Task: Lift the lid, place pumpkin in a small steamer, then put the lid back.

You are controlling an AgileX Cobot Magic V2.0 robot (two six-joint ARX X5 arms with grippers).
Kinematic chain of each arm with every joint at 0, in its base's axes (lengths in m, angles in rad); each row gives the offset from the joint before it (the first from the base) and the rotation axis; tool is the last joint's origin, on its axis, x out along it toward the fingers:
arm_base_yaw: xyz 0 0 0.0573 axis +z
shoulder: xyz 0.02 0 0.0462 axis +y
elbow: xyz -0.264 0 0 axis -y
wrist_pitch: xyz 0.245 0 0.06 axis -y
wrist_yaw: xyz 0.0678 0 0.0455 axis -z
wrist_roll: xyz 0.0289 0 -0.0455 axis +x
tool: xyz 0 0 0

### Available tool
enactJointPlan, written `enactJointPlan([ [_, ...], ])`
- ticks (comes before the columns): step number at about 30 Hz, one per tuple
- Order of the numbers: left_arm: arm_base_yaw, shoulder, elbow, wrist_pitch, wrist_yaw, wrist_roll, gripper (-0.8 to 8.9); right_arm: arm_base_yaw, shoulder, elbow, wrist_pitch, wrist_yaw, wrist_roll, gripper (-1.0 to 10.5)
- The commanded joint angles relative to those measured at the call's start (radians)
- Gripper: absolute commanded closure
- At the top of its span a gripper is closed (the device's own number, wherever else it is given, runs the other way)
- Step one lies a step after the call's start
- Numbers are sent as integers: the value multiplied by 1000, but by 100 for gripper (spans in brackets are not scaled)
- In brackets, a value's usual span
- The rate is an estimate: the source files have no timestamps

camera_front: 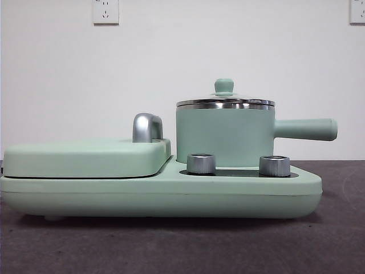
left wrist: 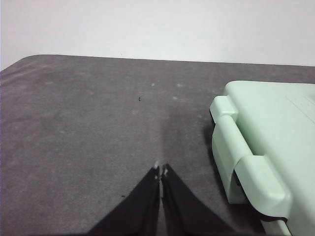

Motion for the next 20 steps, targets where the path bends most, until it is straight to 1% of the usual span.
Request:
enactJointPlan([
  [1,1,-2,-19,11,0,6,804,9,2,6,10,1,3,930],
  [5,1,-2,-19,11,-1,6,804,11,-3,5,10,8,3,930],
  [7,1,-2,-19,11,-1,6,804,-10,-18,5,11,19,3,930],
  [8,1,-2,-19,11,-1,6,804,-31,-20,5,12,10,3,930],
  [10,1,-2,-19,11,-1,6,804,-82,-20,5,12,-16,3,930],
  [16,1,-2,-19,11,-1,6,804,-275,-24,-1,21,-13,3,930],
  [19,1,-2,-19,11,-1,6,804,-375,-32,-40,76,-14,1,930],
  [20,1,-2,-19,11,-1,6,804,-410,-35,-64,115,-11,-12,930],
])
